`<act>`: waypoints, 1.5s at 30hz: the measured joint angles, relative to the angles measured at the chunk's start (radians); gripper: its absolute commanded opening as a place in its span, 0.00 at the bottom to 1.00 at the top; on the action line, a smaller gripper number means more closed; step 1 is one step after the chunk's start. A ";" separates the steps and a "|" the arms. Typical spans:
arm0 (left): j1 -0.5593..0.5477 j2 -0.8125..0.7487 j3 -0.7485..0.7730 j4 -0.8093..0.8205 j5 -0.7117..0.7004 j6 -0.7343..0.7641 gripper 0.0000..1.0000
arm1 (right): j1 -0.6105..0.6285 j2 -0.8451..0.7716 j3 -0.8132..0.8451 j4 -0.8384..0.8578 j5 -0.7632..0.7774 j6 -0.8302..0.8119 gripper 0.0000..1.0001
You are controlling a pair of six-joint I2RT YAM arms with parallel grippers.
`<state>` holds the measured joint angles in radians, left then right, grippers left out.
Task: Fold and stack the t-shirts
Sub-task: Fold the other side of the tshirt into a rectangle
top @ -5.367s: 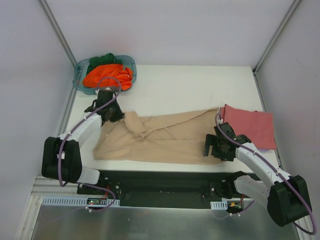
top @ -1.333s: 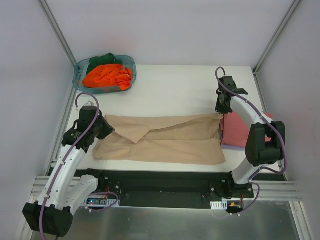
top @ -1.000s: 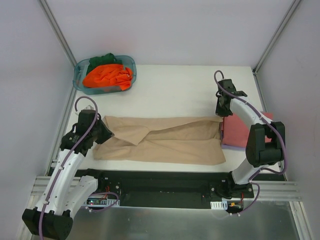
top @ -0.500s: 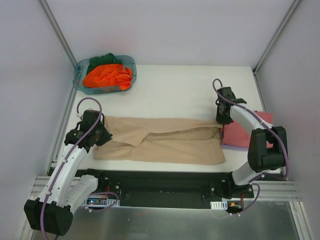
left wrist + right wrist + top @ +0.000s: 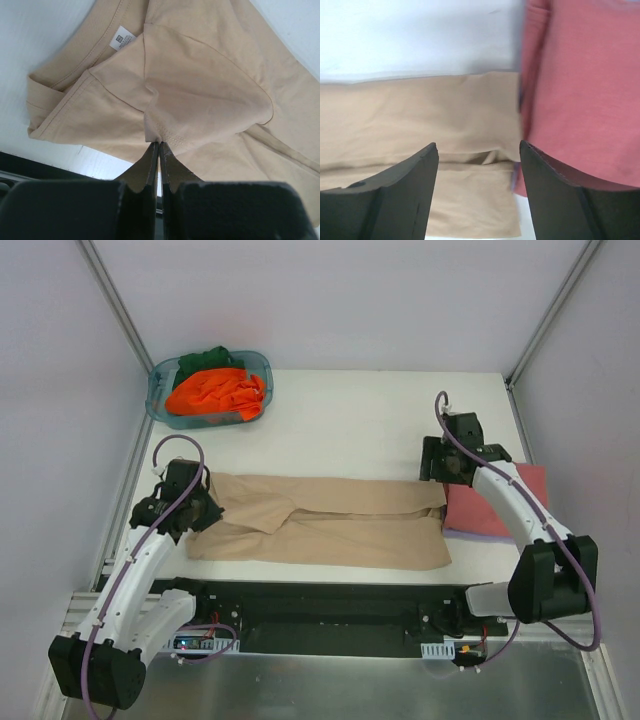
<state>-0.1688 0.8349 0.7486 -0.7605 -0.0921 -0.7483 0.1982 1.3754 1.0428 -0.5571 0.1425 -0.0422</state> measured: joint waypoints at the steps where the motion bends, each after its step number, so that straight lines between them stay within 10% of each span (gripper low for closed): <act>1: 0.000 0.004 0.000 0.000 -0.001 -0.002 0.00 | 0.008 -0.017 0.000 0.002 -0.035 -0.004 0.69; 10: 0.000 0.047 -0.005 0.016 -0.001 -0.032 0.00 | 0.386 -0.051 -0.075 0.157 -0.317 0.030 0.70; 17: 0.001 0.104 -0.069 0.115 -0.029 -0.076 0.00 | 0.774 0.313 0.071 0.440 -0.387 0.222 0.64; 34: 0.027 0.284 -0.110 0.319 -0.021 -0.078 0.00 | 0.908 0.625 0.269 0.546 -0.192 0.530 0.55; 41: 0.033 0.283 -0.110 0.331 -0.021 -0.077 0.00 | 0.908 0.651 0.288 0.535 -0.135 0.534 0.10; 45: 0.033 0.266 -0.122 0.335 -0.021 -0.074 0.00 | 0.908 0.650 0.288 0.531 -0.113 0.539 0.01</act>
<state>-0.1356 1.1011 0.6262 -0.4259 -0.1127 -0.8227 1.1065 2.0254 1.3308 -0.0261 0.0292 0.4973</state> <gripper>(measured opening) 0.003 0.065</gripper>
